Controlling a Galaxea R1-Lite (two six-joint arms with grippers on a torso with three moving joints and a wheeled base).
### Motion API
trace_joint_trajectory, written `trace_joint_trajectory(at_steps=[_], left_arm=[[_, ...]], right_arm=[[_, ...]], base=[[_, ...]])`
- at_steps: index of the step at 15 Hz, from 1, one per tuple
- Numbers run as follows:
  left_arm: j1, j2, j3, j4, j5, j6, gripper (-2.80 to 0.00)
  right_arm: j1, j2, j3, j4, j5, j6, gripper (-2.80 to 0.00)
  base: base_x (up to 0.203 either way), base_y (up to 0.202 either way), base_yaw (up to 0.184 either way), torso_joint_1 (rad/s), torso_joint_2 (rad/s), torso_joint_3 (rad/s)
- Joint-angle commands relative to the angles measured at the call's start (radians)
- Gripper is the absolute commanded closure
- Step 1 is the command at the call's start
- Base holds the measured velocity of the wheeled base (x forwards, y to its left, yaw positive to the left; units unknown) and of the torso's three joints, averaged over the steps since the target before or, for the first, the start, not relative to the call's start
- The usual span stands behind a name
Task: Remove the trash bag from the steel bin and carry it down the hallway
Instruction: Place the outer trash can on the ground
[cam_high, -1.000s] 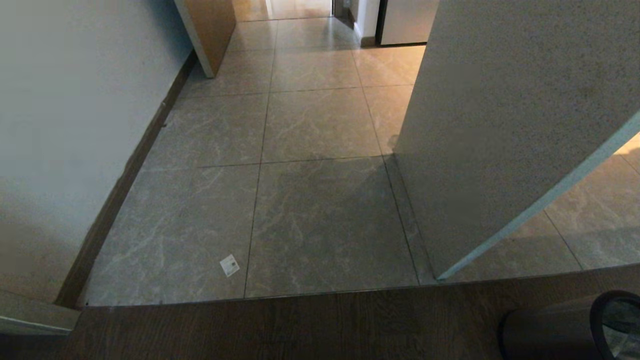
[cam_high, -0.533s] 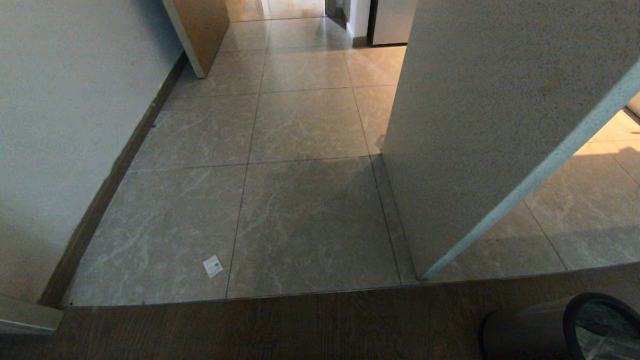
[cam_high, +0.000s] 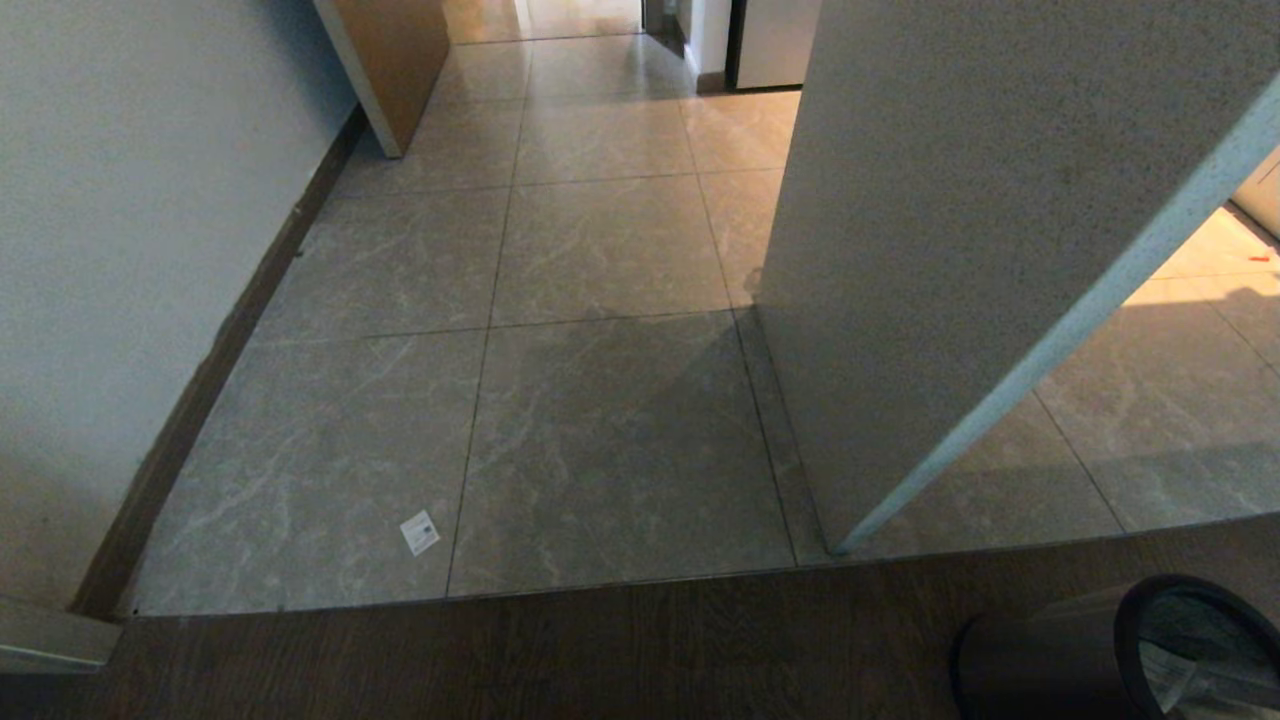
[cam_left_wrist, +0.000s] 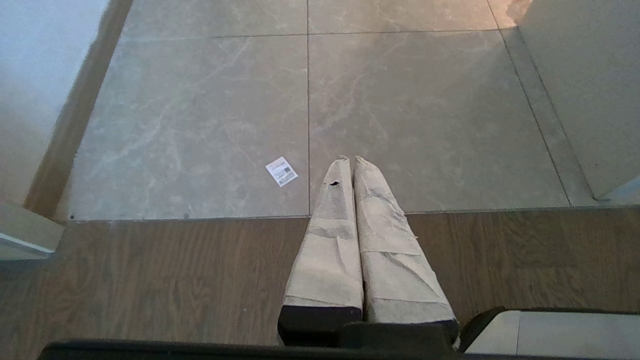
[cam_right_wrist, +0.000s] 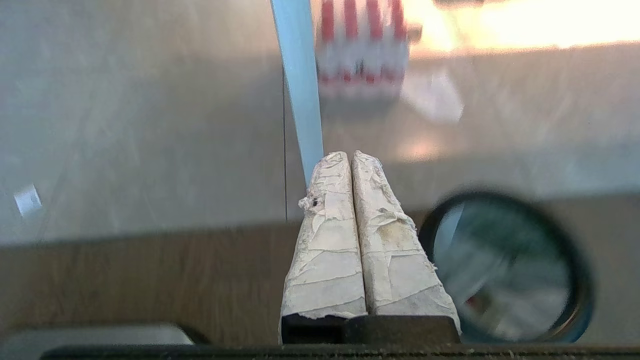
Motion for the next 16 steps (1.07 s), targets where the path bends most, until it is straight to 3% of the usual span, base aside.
trace_joint_trajectory(at_steps=[1,5,7,9,10,16], left_arm=[[0.0,0.0,0.0,0.0,0.001,-0.001,0.0],[0.0,0.0,0.0,0.0,0.001,-0.001,0.0],[0.0,0.0,0.0,0.0,0.001,-0.001,0.0],[0.0,0.0,0.0,0.0,0.001,-0.001,0.0],[0.0,0.0,0.0,0.0,0.001,-0.001,0.0],[0.0,0.0,0.0,0.0,0.001,-0.001,0.0]], right_arm=[[-0.002,0.121,-0.261,0.093,-0.009,0.002,0.0],[-0.008,0.502,-0.811,0.505,-0.139,0.015,0.0],[-0.011,0.645,-0.936,0.75,-0.216,0.019,0.0],[-0.02,0.708,-0.983,0.93,-0.343,0.021,0.0],[-0.023,0.727,-0.983,0.955,-0.369,0.023,0.0],[-0.027,0.746,-0.919,0.974,-0.498,0.14,0.0]], base=[[0.0,0.0,0.0,0.0,0.0,0.0],[0.0,0.0,0.0,0.0,0.0,0.0],[0.0,0.0,0.0,0.0,0.0,0.0],[0.0,0.0,0.0,0.0,0.0,0.0],[0.0,0.0,0.0,0.0,0.0,0.0],[0.0,0.0,0.0,0.0,0.0,0.0]])
